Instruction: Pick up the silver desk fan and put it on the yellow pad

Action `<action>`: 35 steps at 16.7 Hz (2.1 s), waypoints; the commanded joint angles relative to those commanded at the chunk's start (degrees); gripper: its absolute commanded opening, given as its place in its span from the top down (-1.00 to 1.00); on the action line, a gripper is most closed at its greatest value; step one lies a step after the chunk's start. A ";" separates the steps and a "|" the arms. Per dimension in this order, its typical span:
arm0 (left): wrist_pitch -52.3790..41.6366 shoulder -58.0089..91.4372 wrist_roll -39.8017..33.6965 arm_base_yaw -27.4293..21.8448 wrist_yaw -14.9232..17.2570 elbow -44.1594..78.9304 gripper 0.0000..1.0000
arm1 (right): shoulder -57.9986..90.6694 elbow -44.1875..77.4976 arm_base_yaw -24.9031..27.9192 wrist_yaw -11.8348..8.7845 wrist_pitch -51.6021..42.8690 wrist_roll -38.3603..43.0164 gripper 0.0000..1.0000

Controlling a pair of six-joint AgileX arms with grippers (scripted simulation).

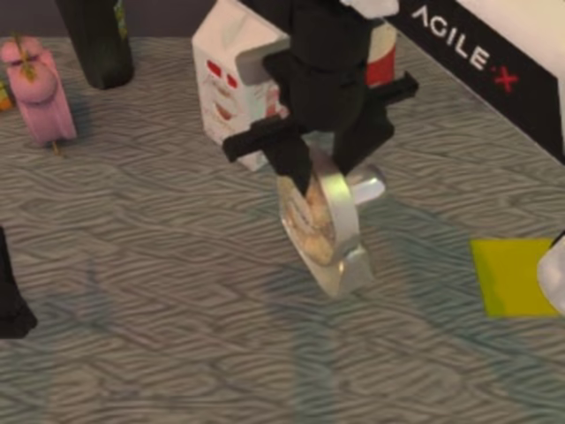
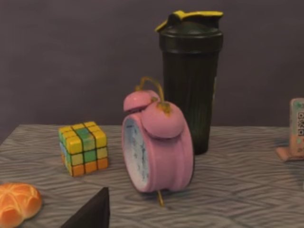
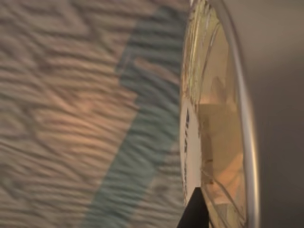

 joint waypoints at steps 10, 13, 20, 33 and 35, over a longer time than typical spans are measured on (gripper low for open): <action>0.00 0.00 0.00 0.00 0.00 0.00 -1.00 | -17.07 -24.30 -11.37 -5.51 2.29 -41.49 1.00; 0.00 0.00 0.00 0.00 0.00 0.00 -1.00 | -23.84 -33.84 -16.21 -5.58 5.98 -57.17 1.00; 0.00 0.00 0.00 0.00 0.00 0.00 -1.00 | -35.95 -53.35 -26.36 -1.91 16.77 -86.10 1.00; 0.00 0.00 0.00 0.00 0.00 0.00 -1.00 | -38.39 -62.60 -29.31 0.00 24.93 -93.40 1.00; 0.00 0.00 0.00 0.00 0.00 0.00 -1.00 | -38.08 -65.24 -29.34 0.21 27.83 -93.55 1.00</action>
